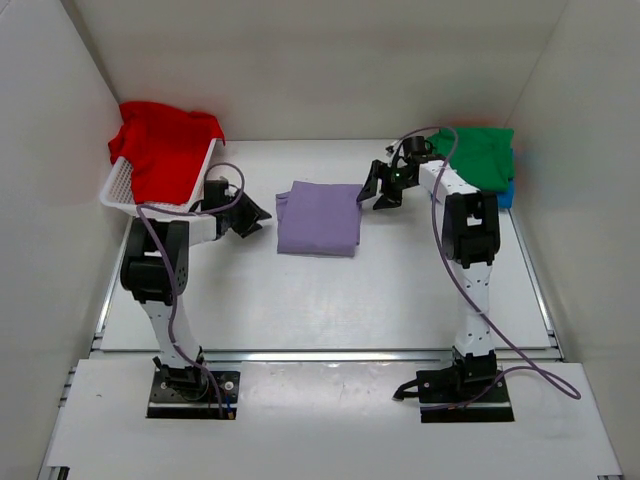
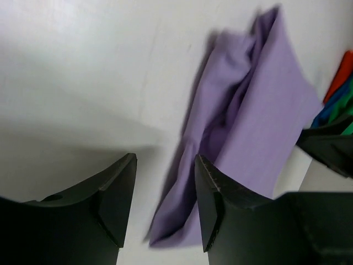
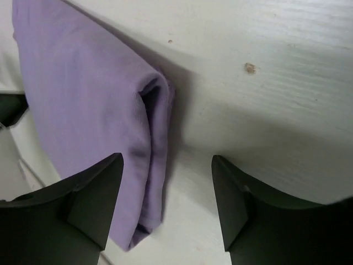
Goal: Fold and stack the t-shirts
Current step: Fold the long partially folded tshirt into a neat square, then put the neatly folded tshirt into the corner of the board with the right arm
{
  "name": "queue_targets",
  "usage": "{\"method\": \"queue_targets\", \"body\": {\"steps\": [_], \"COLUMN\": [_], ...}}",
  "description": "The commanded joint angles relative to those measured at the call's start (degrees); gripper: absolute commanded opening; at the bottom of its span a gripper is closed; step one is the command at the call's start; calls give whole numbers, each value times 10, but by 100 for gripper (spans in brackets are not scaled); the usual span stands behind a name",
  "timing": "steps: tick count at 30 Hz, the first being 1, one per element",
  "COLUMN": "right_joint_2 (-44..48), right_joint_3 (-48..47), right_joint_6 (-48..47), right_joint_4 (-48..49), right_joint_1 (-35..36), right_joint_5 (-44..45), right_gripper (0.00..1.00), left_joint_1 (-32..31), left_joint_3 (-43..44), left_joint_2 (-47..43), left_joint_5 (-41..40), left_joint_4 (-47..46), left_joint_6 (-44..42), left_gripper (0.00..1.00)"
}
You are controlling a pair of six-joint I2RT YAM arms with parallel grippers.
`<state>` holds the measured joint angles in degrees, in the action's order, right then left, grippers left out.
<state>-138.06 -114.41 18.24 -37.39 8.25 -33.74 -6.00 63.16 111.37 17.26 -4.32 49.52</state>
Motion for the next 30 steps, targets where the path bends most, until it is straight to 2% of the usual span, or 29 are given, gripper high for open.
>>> {"method": "queue_targets", "body": {"steps": [1,4,7,11,12,13,14,15,16,18,20,21,22,24,26,30], "right_joint_2": [46,33,-3,-39,-44,-46,-49,-48,-41,-19,15,43,76,131,193,249], "right_joint_3": [75,102,77,39,37,28,24,11,-4,-25,-35,-39,-24,15,55,56], "right_joint_6": [2,15,21,16,12,5,-5,-15,-35,-68,-129,-156,-194,-232,-252,-285], "right_joint_4": [47,87,79,53,50,35,21,11,-19,-65,-100,-100,-96,-44,-9,18], "right_joint_1": [16,33,64,105,113,120,118,120,122,126,126,124,125,118,101,36], "right_joint_5": [-1,-20,-46,-59,-72,-80,-88,-90,-72,-9,113,178,206,287,309,305], "right_gripper": [64,65,64,59,54,43,20,6,0,0,0,0,0,0,0,0], "left_joint_1": [-7,-11,-4,5,6,11,13,15,16,18,16,13,13,11,6,8], "left_joint_3": [-55,-127,-207,-247,-255,-263,-269,-270,-277,-285,-287,-291,-293,-304,-305,-303], "left_joint_2": [-98,-156,-221,-277,-293,-308,-322,-327,-341,-355,-369,-376,-381,-388,-390,-393], "left_joint_5": [34,51,67,70,72,74,74,73,71,75,73,75,69,71,74,68], "left_joint_4": [-53,-76,-104,-91,-87,-83,-78,-75,-69,-68,-63,-61,-59,-62,-53,-33], "left_joint_6": [2,12,34,36,35,35,34,35,33,35,32,36,31,36,31,8], "left_gripper": [57,57,56,56,56,56,56,55,55,55,54,54,54,54,53,53]}}
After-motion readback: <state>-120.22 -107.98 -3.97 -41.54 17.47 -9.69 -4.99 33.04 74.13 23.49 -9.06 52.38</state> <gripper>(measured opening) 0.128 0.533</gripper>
